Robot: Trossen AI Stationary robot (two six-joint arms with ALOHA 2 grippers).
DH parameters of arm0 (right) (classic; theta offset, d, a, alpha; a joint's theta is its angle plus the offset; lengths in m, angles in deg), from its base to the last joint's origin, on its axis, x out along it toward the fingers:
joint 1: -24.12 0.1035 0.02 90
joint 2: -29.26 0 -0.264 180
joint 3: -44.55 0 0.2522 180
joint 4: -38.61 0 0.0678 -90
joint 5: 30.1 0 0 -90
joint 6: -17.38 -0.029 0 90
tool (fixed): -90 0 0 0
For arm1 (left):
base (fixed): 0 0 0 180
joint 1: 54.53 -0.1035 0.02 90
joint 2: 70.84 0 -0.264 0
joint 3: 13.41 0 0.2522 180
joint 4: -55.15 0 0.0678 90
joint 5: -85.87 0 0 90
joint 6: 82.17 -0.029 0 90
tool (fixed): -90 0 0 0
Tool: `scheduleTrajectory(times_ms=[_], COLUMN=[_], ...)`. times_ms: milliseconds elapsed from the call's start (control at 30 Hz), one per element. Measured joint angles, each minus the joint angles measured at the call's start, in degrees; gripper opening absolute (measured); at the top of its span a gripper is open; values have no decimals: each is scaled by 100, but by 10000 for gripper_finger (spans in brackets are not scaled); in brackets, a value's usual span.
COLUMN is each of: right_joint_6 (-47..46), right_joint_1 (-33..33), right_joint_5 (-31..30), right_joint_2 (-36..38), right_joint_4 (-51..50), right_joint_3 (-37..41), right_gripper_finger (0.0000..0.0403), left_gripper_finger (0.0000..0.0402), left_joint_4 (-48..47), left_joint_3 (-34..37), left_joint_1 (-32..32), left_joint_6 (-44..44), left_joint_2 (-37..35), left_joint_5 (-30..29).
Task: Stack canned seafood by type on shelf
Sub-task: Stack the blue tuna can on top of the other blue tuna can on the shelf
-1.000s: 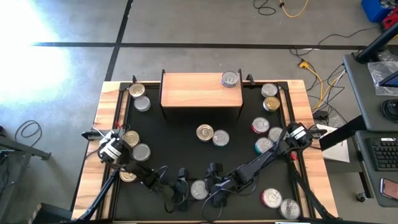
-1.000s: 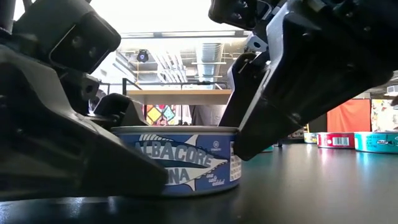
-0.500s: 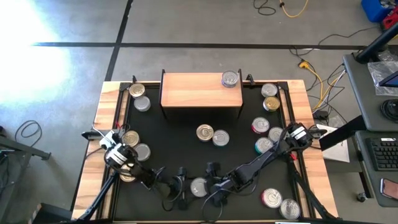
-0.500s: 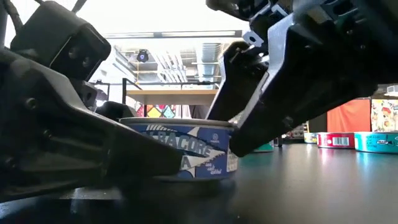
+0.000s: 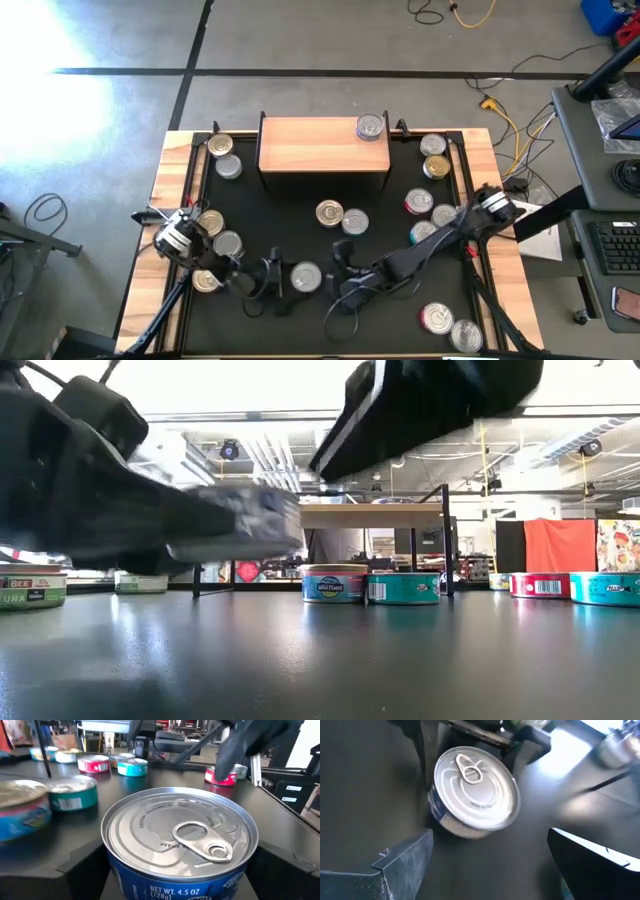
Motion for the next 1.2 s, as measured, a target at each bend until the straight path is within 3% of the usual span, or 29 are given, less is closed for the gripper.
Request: scheduleTrajectory(times_ms=[300, 533, 800, 1000, 1200], right_joint_6=[366, 1672, 1761, 1678, 1673], right_joint_1=[-267, -927, -1944, -2824, -3883], right_joint_5=[-222, -984, -909, -73, 599], right_joint_2=[1471, 2602, 3853, 3998, 3705], right_joint_4=[-809, 522, 700, 410, -120], right_joint_3=[312, 1171, 1718, 1734, 1221], right_gripper_finger=[384, 384, 384, 384, 384], left_gripper_finger=[372, 372, 372, 373, 373], left_joint_4=[-61, -834, -4113, -5350, -6024], left_joint_3=[737, 730, -811, -2187, -3412], left_joint_1=[-470, -2215, -3906, -4709, -5448], left_joint_6=[-775, -1124, -1773, -2259, -2389], left_joint_2=[-1343, -2483, -3197, -3002, -2223], left_joint_5=[160, 2020, 3358, 4319, 5061])
